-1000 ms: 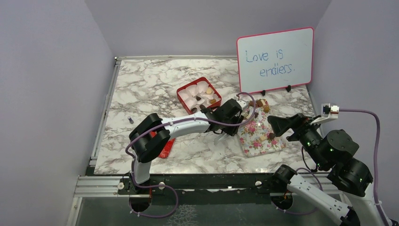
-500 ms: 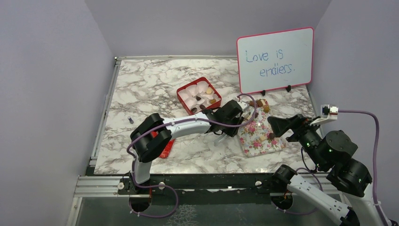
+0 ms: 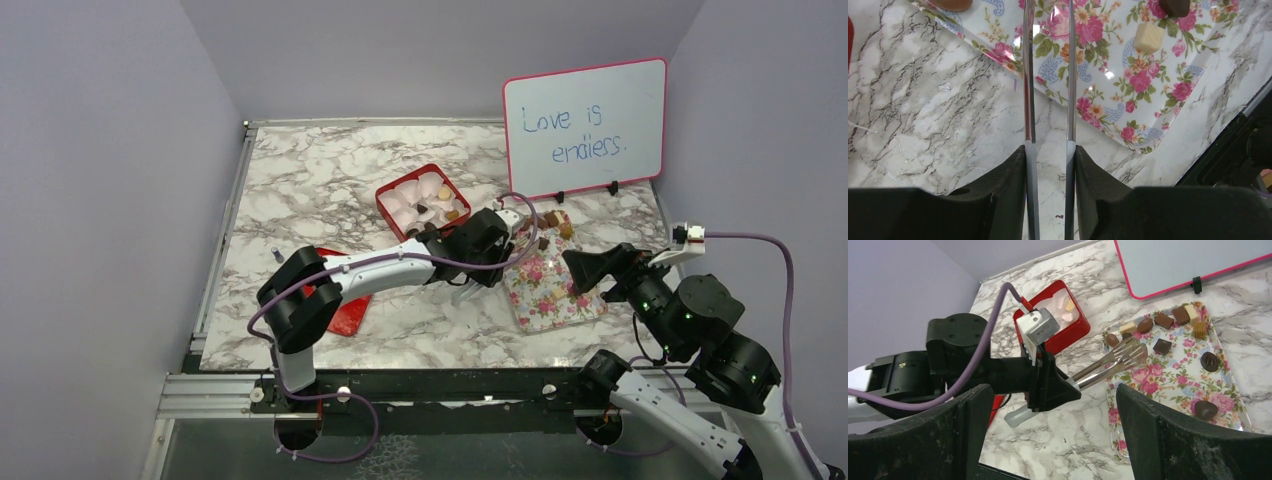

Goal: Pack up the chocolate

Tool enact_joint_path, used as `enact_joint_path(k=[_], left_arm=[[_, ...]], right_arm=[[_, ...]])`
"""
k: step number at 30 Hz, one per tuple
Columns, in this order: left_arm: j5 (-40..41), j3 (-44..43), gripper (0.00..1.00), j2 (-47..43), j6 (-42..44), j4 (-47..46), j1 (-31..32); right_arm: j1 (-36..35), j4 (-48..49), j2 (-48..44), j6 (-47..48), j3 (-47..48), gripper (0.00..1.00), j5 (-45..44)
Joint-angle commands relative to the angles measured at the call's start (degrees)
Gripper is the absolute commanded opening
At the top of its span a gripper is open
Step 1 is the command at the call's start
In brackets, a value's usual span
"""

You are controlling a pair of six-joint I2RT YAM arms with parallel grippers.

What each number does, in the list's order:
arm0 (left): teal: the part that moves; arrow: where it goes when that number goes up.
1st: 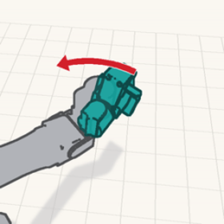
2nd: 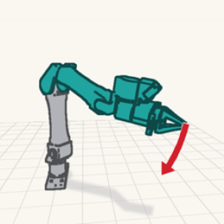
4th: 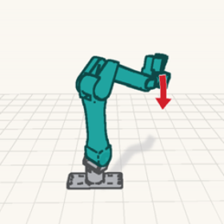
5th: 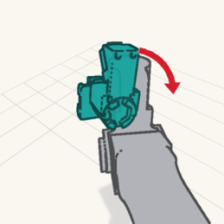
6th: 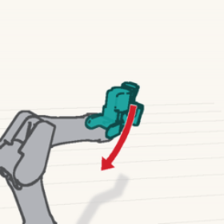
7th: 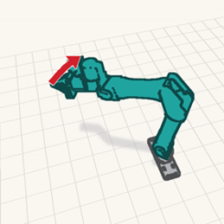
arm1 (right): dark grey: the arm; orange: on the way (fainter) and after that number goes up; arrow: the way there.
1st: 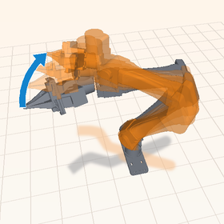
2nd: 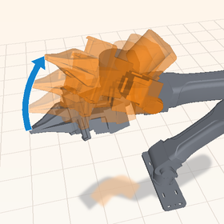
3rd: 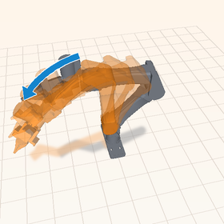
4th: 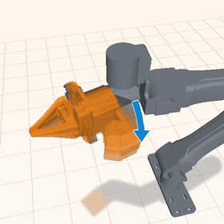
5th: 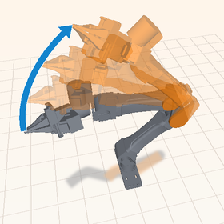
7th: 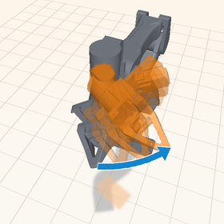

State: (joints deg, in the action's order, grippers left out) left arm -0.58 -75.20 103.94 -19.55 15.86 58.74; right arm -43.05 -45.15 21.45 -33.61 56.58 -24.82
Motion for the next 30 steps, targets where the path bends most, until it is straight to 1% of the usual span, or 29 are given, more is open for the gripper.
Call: enact_joint_path(k=[1,7,11,14,18,23,26,30], left_arm=[[0.6,0.9,0.25,-5.6,-1.2,-2.4,0.1],[1.6,-0.4,0.25,-8.7,-0.9,1.9,-0.8],[3.8,0.6,0.25,-11.4,-0.2,4.8,-2.8],[7.8,2.7,0.25,-14.1,0.0,7.2,-4.3],[6.0,6.2,0.25,-18.8,-0.5,8.1,-9.1],[5.6,9.0,0.26,-24.3,-0.3,9.8,-15.0],[4.9,9.6,0.28,-25.9,0.0,11.6,-18.3],[4.0,9.7,0.28,-26.1,0.6,14.1,-21.5]], right_arm=[[0.2,0.6,0.1,-0.8,-1.0,0.98,-0.5],[0.2,0.9,1.1,-1.1,-1.4,0.98,0.4],[0.2,1.5,1.1,-1.2,-2.1,0.98,1.3],[0.2,1.6,0.8,-1.5,-2.9,0.98,1.0],[0.2,2.4,0.7,-1.7,-4.1,0.98,1.1],[0.2,3.6,2.4,-1.3,-4.4,0.98,1.7],[0.2,3.6,3.9,-1.0,-3.6,0.98,2.3],[0.2,3.5,4.6,-0.9,-3.1,0.97,2.7]])
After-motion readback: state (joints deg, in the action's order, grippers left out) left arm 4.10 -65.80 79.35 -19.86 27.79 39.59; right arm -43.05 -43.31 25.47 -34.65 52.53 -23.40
